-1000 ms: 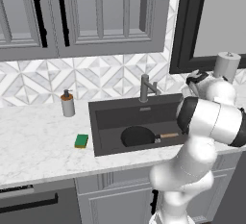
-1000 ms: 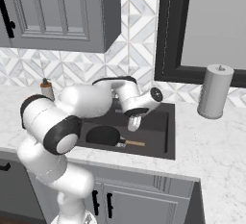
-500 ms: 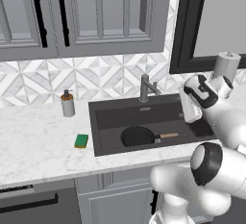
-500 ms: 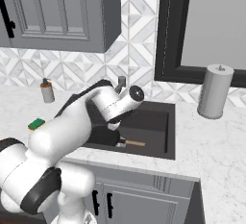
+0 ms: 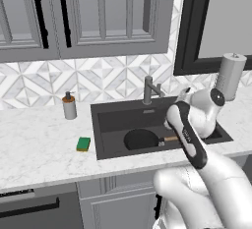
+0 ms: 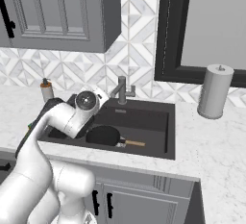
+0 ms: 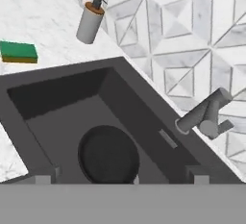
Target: Pick the pan and sponge and place them into the sink. Then turn on the water.
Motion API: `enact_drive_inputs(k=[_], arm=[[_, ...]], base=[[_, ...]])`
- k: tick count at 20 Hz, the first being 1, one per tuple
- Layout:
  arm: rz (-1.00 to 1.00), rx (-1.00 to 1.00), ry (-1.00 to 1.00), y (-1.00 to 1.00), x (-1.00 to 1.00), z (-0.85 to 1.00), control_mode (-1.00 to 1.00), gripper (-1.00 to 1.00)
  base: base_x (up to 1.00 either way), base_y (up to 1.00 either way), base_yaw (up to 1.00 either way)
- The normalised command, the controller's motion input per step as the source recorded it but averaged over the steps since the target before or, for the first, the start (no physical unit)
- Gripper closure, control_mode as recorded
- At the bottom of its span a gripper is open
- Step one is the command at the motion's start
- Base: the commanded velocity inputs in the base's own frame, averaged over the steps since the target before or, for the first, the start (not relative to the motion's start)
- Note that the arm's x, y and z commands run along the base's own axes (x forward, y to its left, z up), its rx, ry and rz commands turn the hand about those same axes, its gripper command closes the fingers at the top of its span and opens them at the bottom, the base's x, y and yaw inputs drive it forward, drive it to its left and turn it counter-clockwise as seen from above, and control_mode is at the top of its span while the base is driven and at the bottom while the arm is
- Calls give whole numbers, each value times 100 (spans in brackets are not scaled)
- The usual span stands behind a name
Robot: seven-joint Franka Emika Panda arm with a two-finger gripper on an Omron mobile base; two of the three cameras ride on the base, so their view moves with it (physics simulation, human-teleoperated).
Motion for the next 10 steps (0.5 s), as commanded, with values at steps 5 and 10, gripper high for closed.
enact_drive_inputs(k=[5,10], arm=[[-41,30,1,91,-29,54,-100,-100],[-30,18,30,83,-6,44,-100,-100]], base=[[0,0,0],[0,0,0]])
